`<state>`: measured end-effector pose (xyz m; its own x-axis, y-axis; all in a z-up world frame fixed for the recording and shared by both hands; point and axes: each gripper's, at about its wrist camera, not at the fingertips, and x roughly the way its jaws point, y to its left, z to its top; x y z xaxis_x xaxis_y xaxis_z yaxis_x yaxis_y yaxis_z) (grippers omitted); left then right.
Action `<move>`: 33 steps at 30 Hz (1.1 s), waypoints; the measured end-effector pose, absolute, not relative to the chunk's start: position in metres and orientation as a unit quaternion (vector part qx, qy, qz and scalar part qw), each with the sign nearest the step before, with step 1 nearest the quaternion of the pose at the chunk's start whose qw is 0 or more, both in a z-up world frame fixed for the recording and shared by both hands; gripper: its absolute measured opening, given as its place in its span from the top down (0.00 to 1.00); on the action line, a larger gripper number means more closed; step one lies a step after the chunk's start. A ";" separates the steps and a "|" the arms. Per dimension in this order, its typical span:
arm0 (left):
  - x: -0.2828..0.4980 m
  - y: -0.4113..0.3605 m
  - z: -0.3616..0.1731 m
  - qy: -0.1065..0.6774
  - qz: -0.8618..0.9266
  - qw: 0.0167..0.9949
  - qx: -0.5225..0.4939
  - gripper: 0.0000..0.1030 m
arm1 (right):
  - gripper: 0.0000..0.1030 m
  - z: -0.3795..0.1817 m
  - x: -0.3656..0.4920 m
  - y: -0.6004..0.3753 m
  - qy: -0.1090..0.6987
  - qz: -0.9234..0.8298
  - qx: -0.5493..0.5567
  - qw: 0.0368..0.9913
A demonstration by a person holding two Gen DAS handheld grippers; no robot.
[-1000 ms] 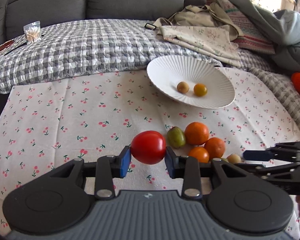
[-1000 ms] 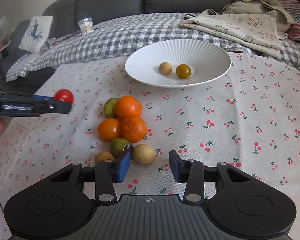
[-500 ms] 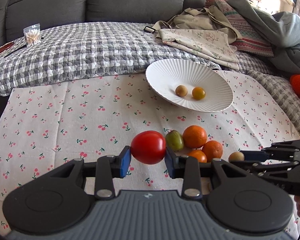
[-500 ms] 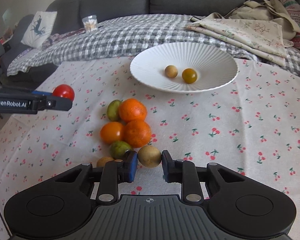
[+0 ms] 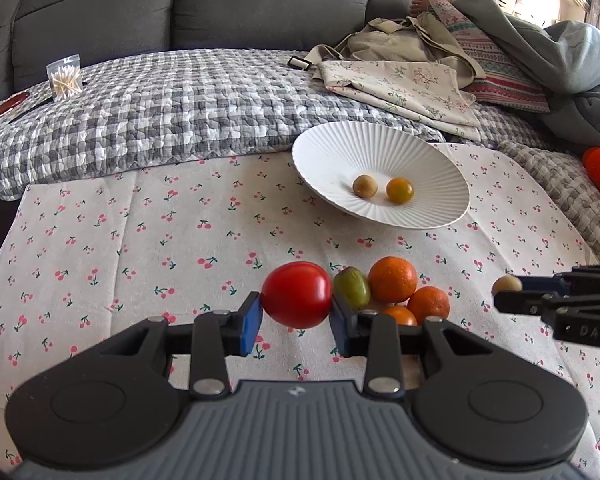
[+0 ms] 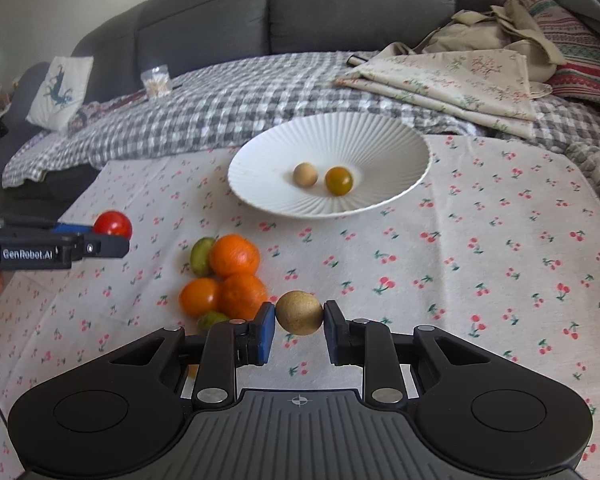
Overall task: Organize fruits
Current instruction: 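Carry both fruits over the white bowl and release them inside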
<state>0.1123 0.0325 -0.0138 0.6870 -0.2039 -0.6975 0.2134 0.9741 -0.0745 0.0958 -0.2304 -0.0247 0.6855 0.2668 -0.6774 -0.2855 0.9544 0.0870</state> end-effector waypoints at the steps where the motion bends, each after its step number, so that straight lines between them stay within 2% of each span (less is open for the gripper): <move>1: 0.113 0.032 -0.014 0.378 -0.114 0.919 0.007 0.66 | 0.76 -0.024 0.096 -0.232 0.365 0.148 -0.011 0.919; 33: 0.158 -0.015 -0.022 0.317 -0.139 0.937 0.039 0.66 | 0.76 0.002 0.134 -0.253 0.305 0.104 0.009 0.947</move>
<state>0.1581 -0.0148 -0.0216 0.7602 -0.2353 -0.6055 0.2842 0.9586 -0.0157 0.1338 -0.2531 0.0021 0.7930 0.2018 -0.5748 -0.1910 0.9783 0.0800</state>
